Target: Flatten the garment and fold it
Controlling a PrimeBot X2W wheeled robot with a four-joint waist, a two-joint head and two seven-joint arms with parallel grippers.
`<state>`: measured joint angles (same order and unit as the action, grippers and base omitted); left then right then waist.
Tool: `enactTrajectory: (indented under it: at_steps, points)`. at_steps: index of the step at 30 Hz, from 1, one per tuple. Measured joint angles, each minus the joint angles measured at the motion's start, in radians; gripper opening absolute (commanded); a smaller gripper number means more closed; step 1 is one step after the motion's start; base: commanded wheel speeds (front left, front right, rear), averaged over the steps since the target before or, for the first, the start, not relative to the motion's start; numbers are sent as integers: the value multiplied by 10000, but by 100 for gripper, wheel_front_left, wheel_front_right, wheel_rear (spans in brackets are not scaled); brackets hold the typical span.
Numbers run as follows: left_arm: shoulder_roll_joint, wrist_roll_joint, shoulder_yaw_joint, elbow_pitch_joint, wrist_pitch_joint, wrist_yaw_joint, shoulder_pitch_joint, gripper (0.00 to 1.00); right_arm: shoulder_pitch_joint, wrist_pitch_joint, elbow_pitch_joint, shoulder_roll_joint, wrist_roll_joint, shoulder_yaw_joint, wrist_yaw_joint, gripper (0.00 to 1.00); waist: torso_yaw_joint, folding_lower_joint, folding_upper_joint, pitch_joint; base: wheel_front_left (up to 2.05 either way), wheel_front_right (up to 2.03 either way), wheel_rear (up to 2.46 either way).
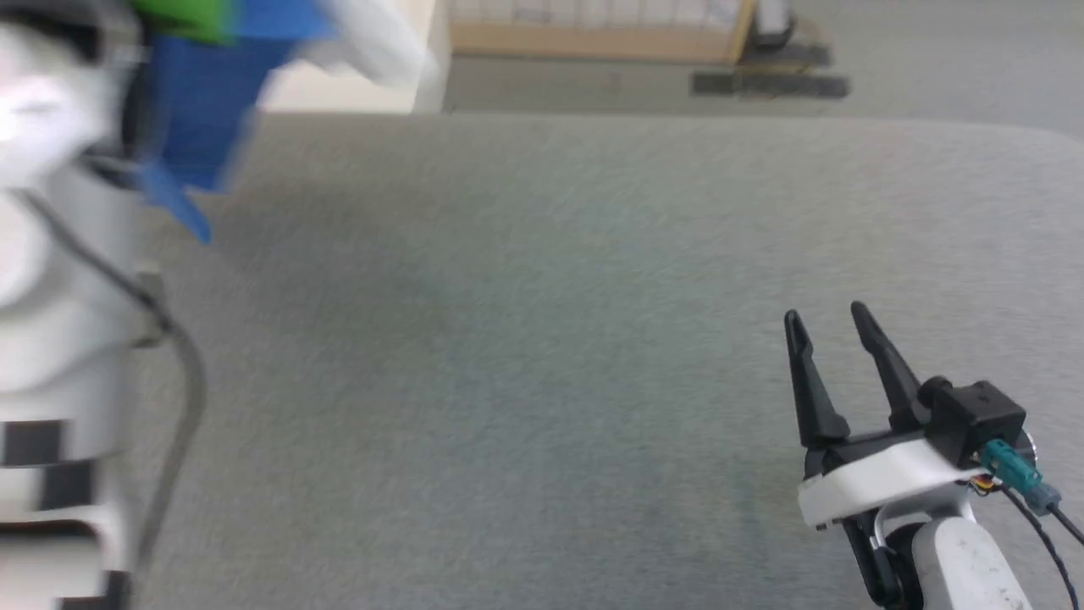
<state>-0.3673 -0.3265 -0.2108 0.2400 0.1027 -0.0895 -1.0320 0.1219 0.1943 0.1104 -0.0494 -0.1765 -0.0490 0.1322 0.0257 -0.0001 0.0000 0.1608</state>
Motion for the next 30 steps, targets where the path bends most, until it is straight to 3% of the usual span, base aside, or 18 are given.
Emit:
enactTrajectory:
  at_steps: [3,10,15,20,27,28,29,30]
  points:
    - [738,-374,-681,-69,389,-150,-10,0,-164,-8,-12,-2,-46,-13,0,100,-400,0,0,-314,0,0,0]
    - [1716,-1177,-1979,186,1333,-282,820,0,-370,-100,-88,-6,-142,17,0,100,-1338,0,0,-609,0,0,0]
    - [2033,-1735,-2698,1074,2403,-314,2565,0,-415,-109,-132,-6,-167,44,0,100,-1822,0,0,-619,0,0,0]
    - [2255,-2048,-3298,2111,3446,245,4482,0,-451,-196,-136,-8,-174,0,0,100,-2083,0,0,-614,0,0,0]
    - [2489,-2452,-3797,2729,4297,502,6245,0,-562,-290,-128,-8,-174,-144,0,100,-2084,0,0,-753,0,0,0]
    - [2510,-2556,-3783,2704,4299,535,6307,37,-567,-305,-128,-6,-174,-165,0,100,-2074,0,0,-777,0,0,0]
    - [2541,-2686,-3735,2654,4312,566,6409,100,-575,-313,-127,-4,-174,-190,0,100,-2060,0,0,-810,0,0,0]
    - [2562,-2801,-3657,2550,4311,602,6550,100,-589,-314,-127,-6,-182,-213,0,100,-2044,0,0,-845,0,0,0]
